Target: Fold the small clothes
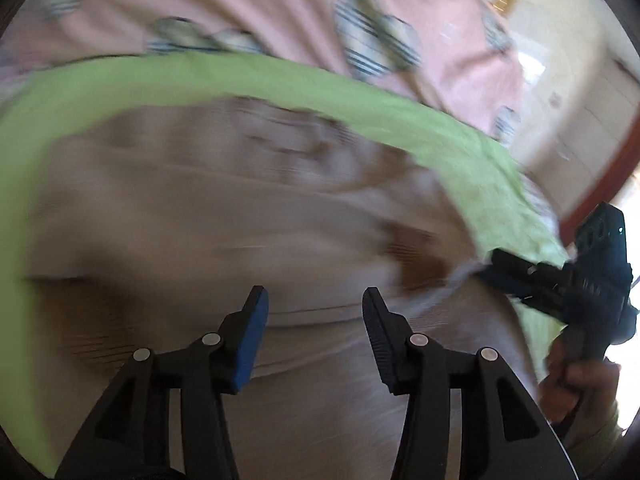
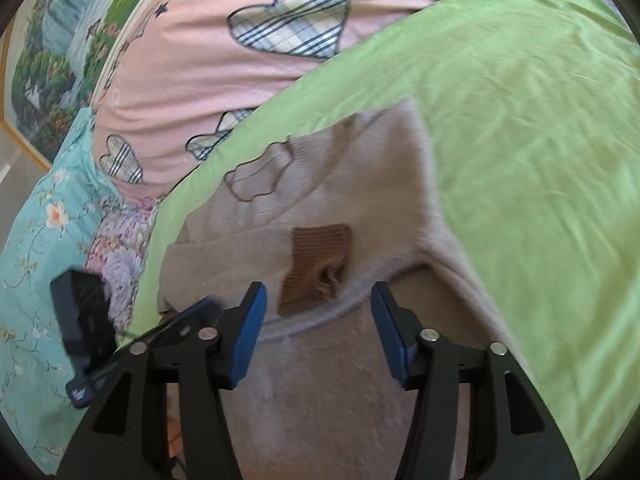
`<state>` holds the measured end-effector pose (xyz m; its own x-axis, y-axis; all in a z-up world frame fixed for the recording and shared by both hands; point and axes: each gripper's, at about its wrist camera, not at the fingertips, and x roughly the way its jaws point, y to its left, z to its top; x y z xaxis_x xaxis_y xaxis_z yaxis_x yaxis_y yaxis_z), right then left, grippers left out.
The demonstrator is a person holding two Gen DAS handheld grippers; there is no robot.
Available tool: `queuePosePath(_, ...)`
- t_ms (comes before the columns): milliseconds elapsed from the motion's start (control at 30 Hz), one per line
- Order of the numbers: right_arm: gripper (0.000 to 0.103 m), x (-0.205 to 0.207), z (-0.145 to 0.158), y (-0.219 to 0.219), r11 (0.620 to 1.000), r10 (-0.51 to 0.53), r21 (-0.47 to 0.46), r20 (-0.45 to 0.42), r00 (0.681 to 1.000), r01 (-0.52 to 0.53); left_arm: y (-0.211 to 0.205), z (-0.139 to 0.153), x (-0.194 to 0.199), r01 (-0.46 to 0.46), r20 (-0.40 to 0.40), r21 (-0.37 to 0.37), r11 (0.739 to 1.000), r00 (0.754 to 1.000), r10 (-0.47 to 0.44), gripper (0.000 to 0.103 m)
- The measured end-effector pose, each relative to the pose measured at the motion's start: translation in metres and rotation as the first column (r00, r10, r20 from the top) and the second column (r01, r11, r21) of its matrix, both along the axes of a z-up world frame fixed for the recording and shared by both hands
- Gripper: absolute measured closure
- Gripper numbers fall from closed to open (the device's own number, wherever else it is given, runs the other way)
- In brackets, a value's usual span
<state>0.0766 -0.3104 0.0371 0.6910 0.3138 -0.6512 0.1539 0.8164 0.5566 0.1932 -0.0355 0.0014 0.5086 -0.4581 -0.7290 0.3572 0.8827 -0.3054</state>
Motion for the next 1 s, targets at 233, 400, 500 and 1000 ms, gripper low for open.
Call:
queuePosePath(233, 0.040, 0.043, -0.020, 0.007, 0.999, 0.000, -0.053, -0.073, 0.997, -0.004, 0.119, -0.015, 0.018, -0.303, 0.003, 0.121, 0.945, 0.953, 0.304, 0.054)
queuePosePath(400, 0.064, 0.063, -0.031, 0.026, 0.992, 0.057, -0.107, -0.107, 0.993, -0.068, 0.134, -0.041, 0.042, -0.327, -0.030, 0.184, 0.927, 0.941, 0.338, 0.055)
queuePosePath(500, 0.097, 0.070, -0.016, 0.039, 0.989, 0.130, -0.065, -0.065, 0.989, -0.135, 0.130, -0.038, 0.052, -0.342, -0.004, 0.187, 0.921, 0.937, 0.349, 0.056)
queuePosePath(1000, 0.097, 0.033, 0.020, -0.025, 0.998, 0.045, -0.036, 0.042, 0.998, -0.044, 0.138, -0.032, 0.042, -0.476, 0.011, 0.122, 0.871, 0.878, 0.478, 0.062)
